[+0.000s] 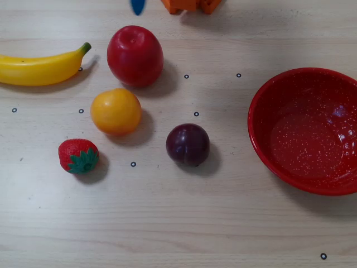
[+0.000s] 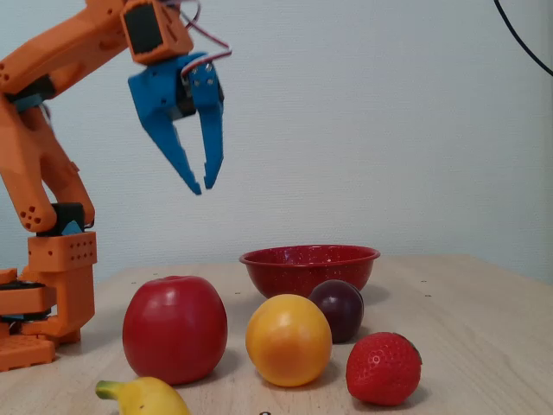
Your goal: Put the banana in the red bowl.
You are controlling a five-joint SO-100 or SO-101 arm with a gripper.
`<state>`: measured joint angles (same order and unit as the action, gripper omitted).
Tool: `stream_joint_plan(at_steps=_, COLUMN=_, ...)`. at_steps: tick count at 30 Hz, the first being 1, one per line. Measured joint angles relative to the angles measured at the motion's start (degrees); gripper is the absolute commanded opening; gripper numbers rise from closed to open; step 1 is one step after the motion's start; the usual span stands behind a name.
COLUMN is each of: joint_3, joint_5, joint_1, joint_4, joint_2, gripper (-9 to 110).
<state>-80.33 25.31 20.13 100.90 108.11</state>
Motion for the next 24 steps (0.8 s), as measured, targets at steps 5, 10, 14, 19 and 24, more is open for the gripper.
stream_joint_plan(at_steps=5, joint_3=7.4, joint_5=4.1, joint_1=7.0, joint_4=0.2, joint_2=-7.0, gripper=0)
stream_joint_plan(at_steps=10, joint_3=16.7, joint_5=9.1, joint_1=14.1, joint_4=0.8, joint_2=-15.5, gripper=0)
stream_joint_plan(at_steps=14, joint_3=24.5, joint_5=12.9, joint_1=18.9, joint_4=2.1, joint_2=-23.6, gripper=0)
stream_joint_plan(at_steps=19, joint_3=34.8, joint_5=17.6, joint_1=24.0, joint_4=2.6, joint_2=-32.9, gripper=0)
stream_joint_plan(at_steps=24, joint_3=40.1, joint_5=21.5, joint_1=28.8, joint_4=2.6, joint_2=-39.8, gripper=5)
